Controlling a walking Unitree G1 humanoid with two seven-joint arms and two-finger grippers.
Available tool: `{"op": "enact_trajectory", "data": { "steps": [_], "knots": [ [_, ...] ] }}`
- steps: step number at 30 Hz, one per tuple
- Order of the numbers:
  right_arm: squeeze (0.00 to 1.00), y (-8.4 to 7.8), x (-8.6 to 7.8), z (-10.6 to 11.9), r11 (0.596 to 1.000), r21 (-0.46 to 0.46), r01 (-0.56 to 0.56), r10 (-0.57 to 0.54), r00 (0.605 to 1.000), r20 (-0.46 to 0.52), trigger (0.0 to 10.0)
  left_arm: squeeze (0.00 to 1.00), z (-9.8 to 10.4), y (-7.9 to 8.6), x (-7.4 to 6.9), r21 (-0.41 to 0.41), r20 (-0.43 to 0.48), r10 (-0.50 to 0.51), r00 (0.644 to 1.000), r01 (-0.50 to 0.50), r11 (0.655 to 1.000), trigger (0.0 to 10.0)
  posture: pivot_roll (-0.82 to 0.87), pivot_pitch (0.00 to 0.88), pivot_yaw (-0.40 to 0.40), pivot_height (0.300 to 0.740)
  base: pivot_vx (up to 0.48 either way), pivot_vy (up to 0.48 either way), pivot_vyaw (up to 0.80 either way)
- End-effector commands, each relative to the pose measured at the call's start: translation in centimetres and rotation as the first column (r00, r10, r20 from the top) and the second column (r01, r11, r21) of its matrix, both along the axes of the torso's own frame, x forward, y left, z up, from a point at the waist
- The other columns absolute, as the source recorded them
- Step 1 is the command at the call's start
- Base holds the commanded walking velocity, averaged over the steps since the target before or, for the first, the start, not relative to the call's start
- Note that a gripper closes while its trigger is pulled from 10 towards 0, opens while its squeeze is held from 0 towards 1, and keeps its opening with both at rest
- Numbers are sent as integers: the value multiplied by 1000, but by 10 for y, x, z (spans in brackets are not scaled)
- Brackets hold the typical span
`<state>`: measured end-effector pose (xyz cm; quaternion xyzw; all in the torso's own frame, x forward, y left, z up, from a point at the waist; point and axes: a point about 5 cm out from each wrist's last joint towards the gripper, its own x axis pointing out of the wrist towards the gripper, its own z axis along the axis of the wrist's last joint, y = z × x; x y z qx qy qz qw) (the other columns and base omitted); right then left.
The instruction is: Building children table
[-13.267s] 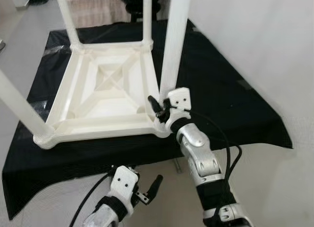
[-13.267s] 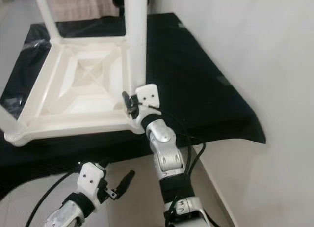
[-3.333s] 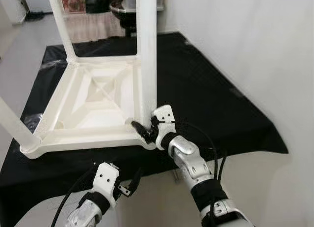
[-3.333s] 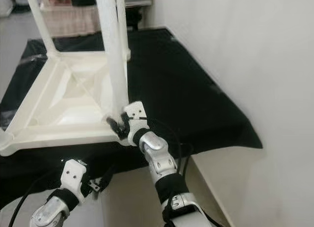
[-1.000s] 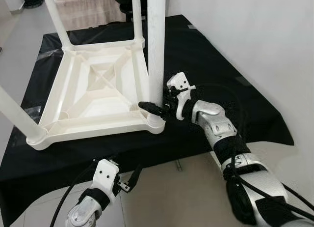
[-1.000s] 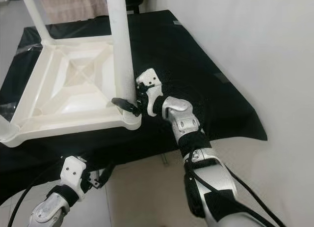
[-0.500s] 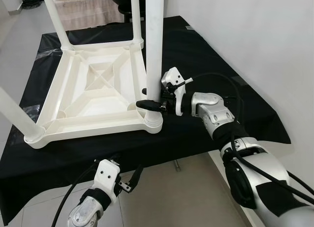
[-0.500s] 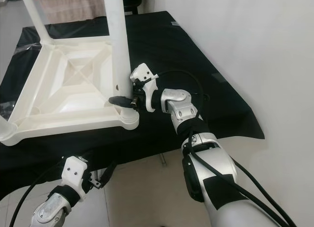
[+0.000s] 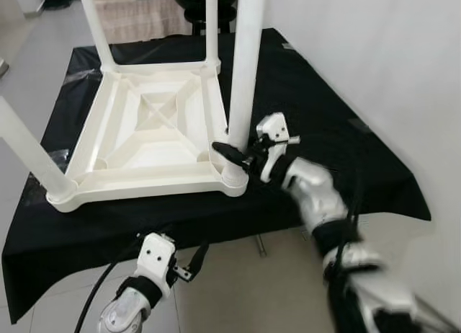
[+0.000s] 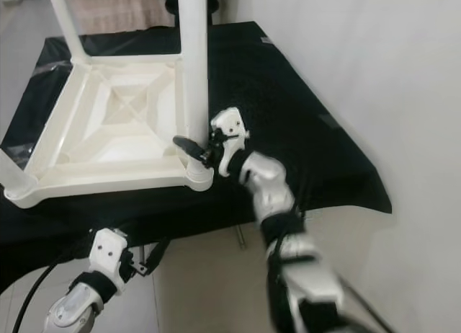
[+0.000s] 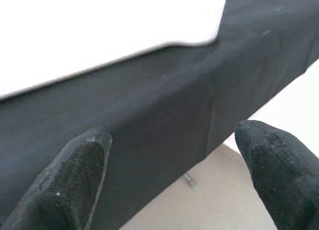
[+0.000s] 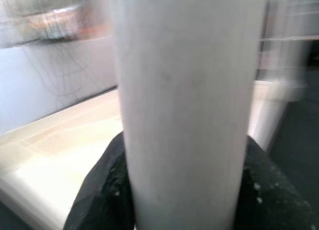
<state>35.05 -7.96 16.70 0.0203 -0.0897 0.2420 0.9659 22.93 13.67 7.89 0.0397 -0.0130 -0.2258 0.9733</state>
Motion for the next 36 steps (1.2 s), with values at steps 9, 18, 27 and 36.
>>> {"op": "enact_trajectory", "data": {
  "steps": [9, 18, 27, 36],
  "knots": [
    [0, 31, -29, -74, 997, -72, -3, -17, 962, -274, 0, 0, -4, 5, 1, 15, -16, -1, 1000, 2, 1000, 10000, 44, 146, -12, 740, 0, 0, 0],
    [1000, 25, -15, -44, 971, -123, -205, 176, 961, -215, 10000, 0, -3, 3, 3, 11, -8, 5, 1000, -5, 1000, 10000, 72, 136, -16, 740, 0, 0, 0],
    [0, 0, 27, 7, 836, -264, -480, 440, 876, -200, 10000, 0, -3, 2, 1, 11, -3, 4, 1000, -3, 1000, 10000, 105, 132, -28, 740, 0, 0, 0],
    [0, 16, 30, 20, 753, -229, -617, 564, 784, -259, 0, 0, 11, 4, -7, 48, 87, -14, 996, 10, 999, 10000, 127, 123, -37, 740, 0, 0, 0]
  ]
}}
